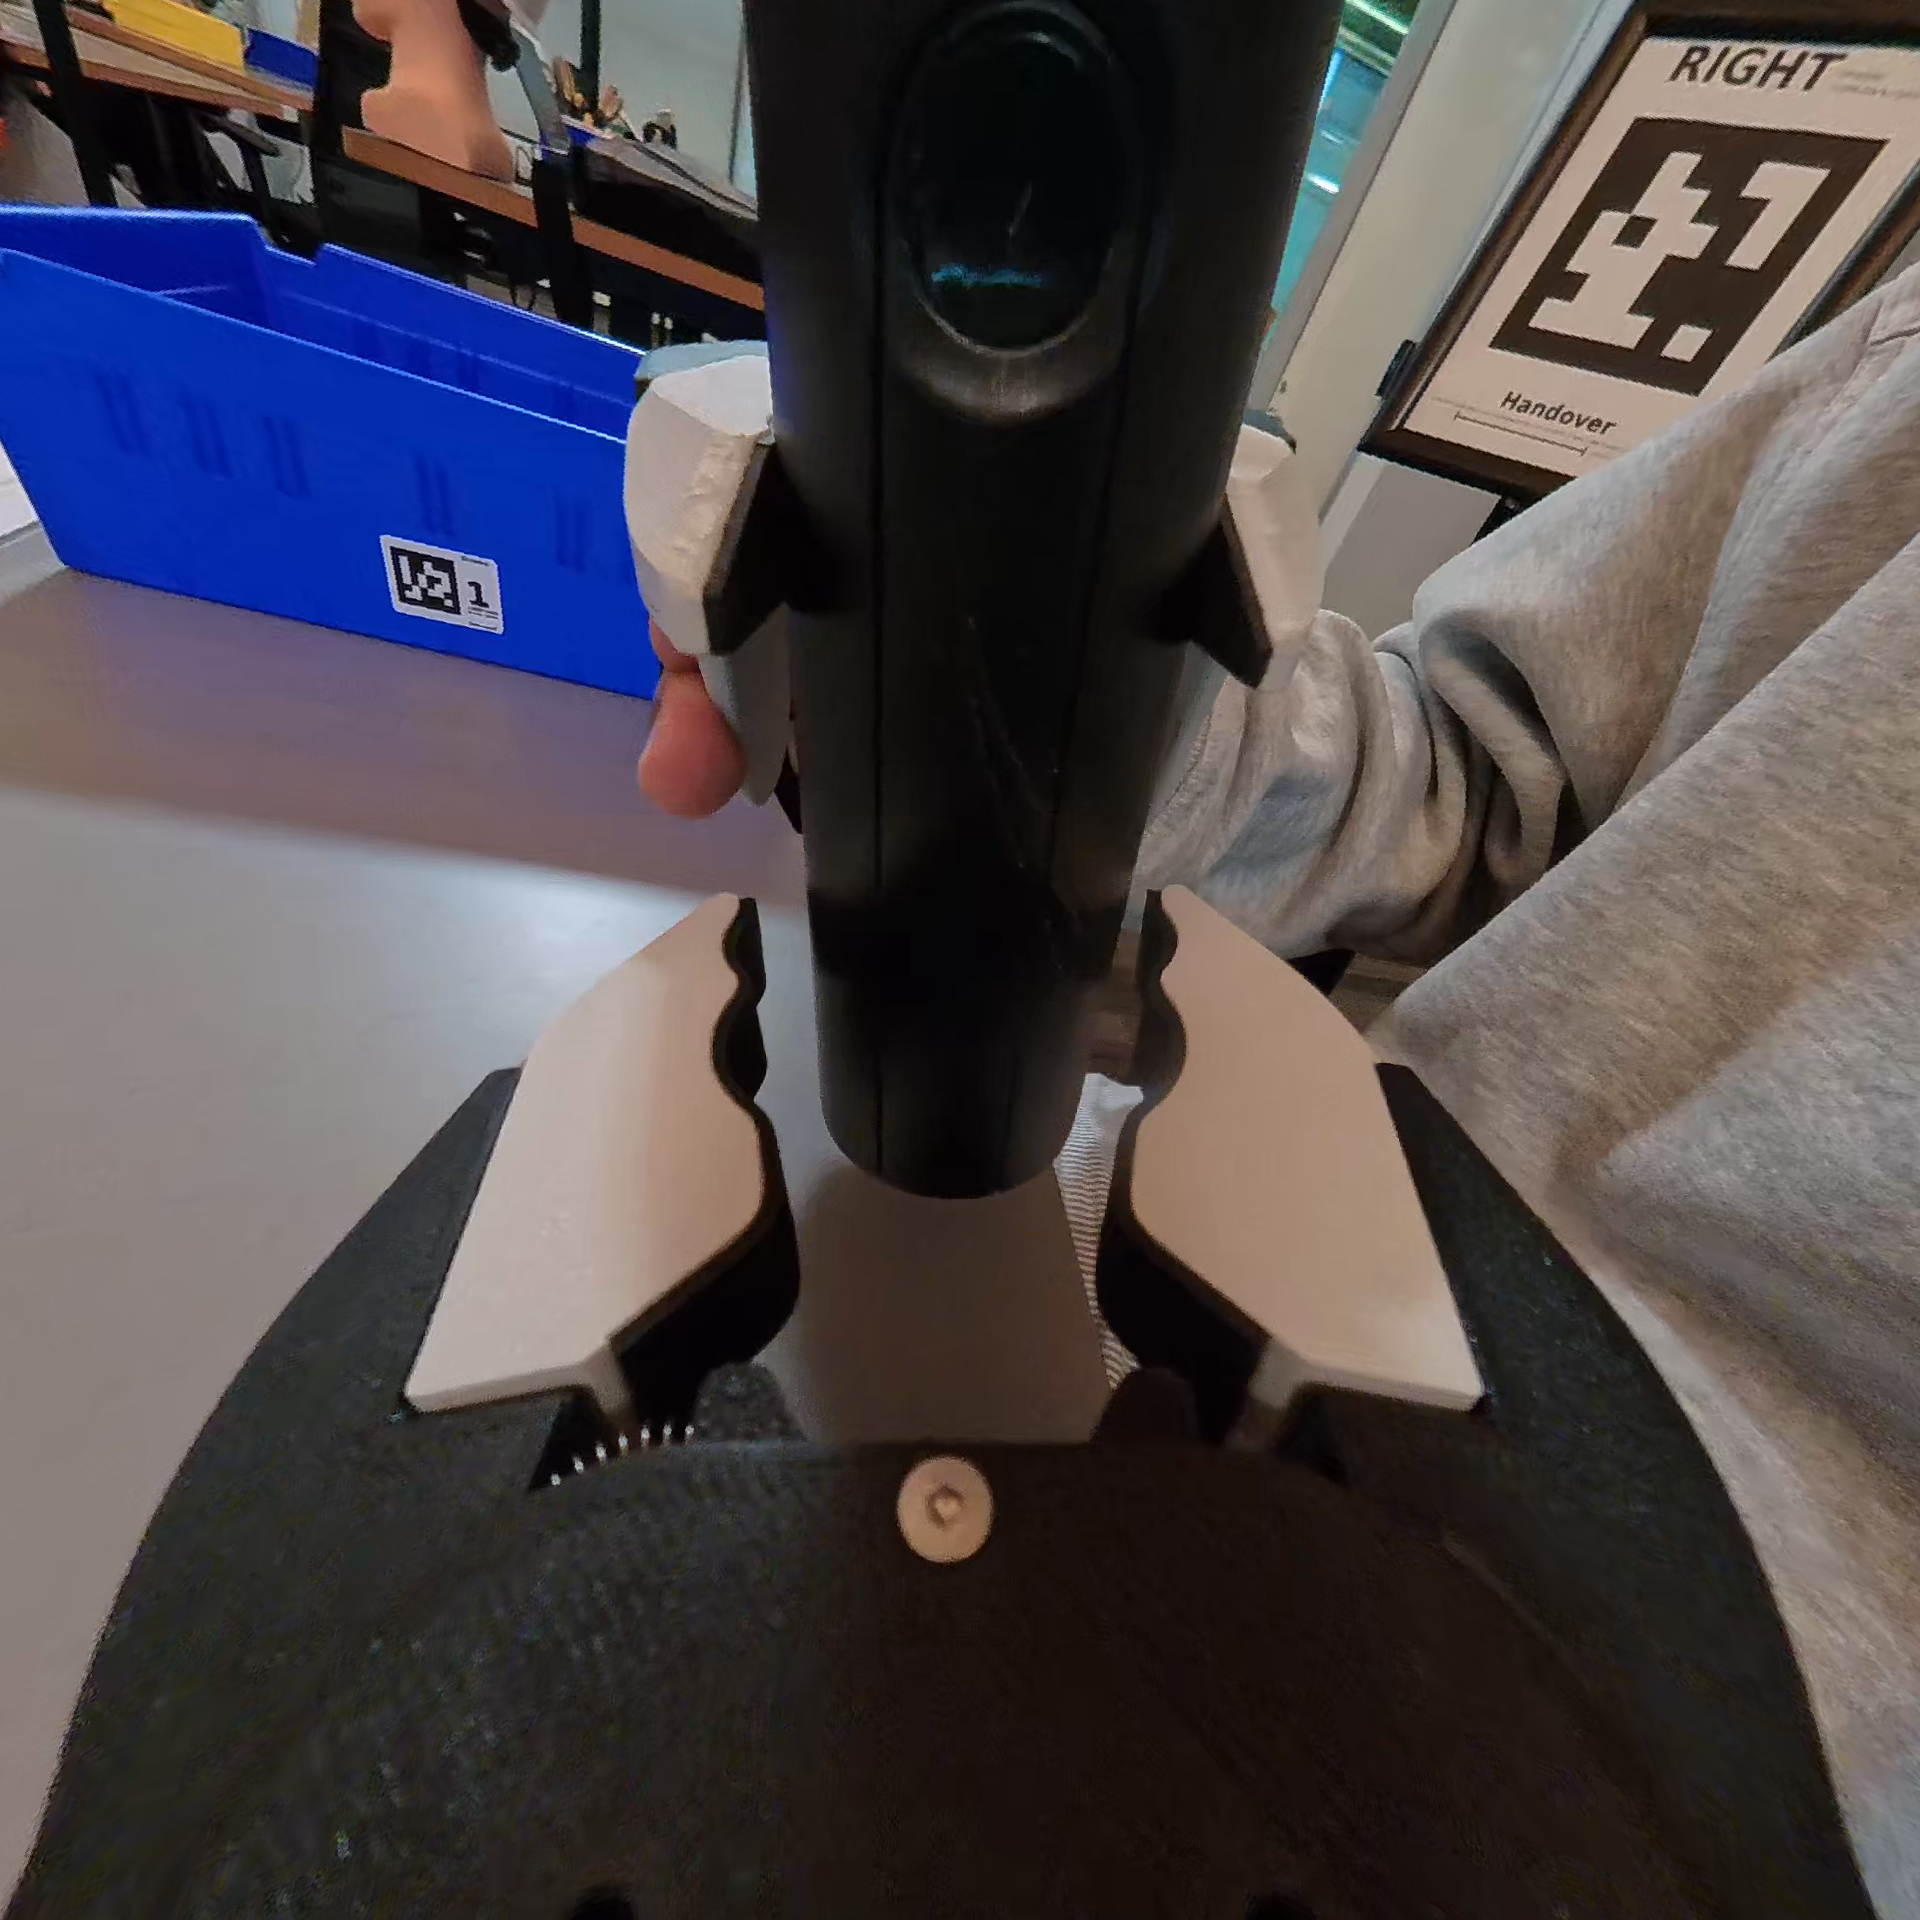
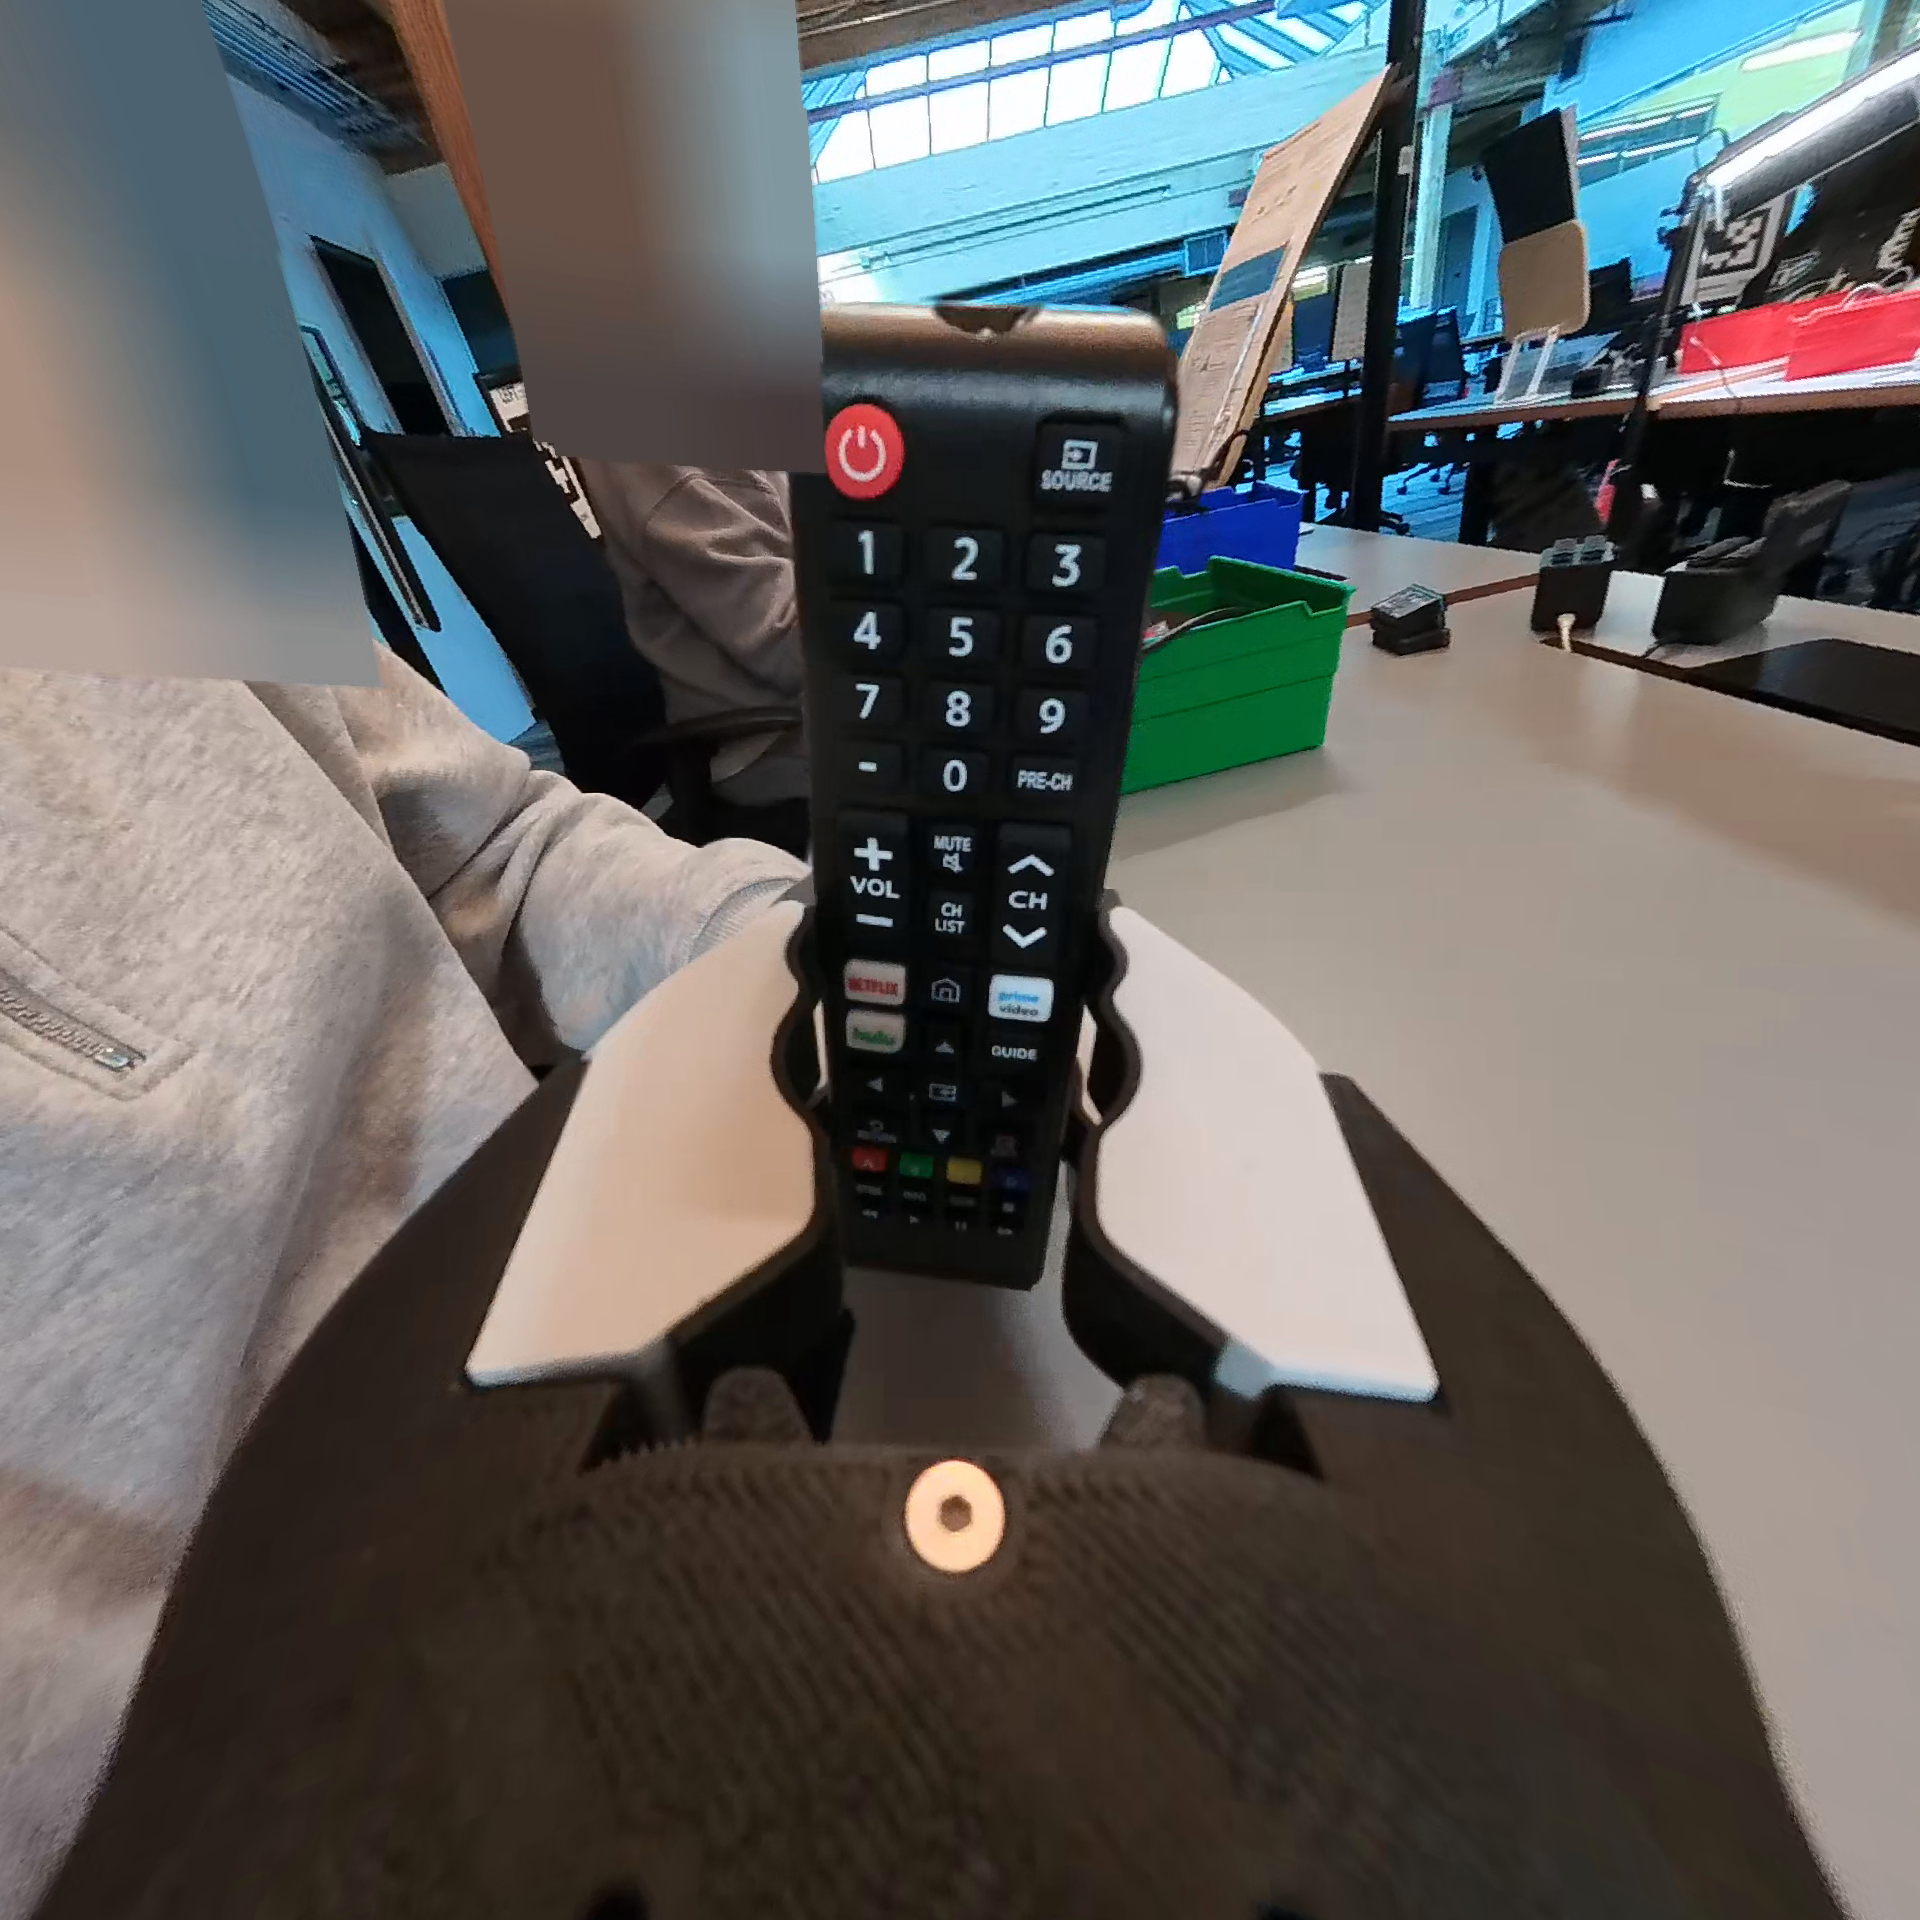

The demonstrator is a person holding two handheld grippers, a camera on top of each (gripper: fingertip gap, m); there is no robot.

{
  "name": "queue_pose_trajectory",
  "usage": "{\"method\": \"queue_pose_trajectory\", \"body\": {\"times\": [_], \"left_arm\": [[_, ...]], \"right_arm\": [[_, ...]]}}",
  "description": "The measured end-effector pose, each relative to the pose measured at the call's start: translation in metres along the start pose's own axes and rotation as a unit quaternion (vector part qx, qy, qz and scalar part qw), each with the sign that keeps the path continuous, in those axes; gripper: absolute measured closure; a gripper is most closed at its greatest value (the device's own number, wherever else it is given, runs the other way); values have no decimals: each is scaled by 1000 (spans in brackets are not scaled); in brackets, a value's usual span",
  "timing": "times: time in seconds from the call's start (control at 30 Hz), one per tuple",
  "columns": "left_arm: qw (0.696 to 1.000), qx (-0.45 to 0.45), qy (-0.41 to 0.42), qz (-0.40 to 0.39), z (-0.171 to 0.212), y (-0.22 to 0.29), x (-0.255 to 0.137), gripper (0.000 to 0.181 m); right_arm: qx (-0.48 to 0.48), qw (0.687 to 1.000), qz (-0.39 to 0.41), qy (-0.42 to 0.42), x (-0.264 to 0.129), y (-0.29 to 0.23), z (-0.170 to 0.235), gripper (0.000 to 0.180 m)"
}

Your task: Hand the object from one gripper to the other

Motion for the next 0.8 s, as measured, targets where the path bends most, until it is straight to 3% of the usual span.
{"method": "queue_pose_trajectory", "body": {"times": [0.17,0.3,0.63,0.8], "left_arm": [[1000,-2,8,10,-2,3,0,111],[1000,7,5,20,-2,6,0,127],[1000,22,7,1,-7,4,-3,128],[1000,22,13,-11,-9,0,-5,128]], "right_arm": [[3,1000,-11,-5,3,-3,2,129],[4,1000,-14,-5,4,-5,3,129],[6,1000,0,11,3,-1,-2,128],[1,999,38,38,-1,8,-8,112]]}}
Point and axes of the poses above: each gripper's, where its closed fingertips meet, x out along the fingers, z out of its underside, y = z × x across the jaws, the point moved 5 cm from there along -x, back along the fingers, and after that the axes turned 6 degrees about y, right-handed, at the moved point
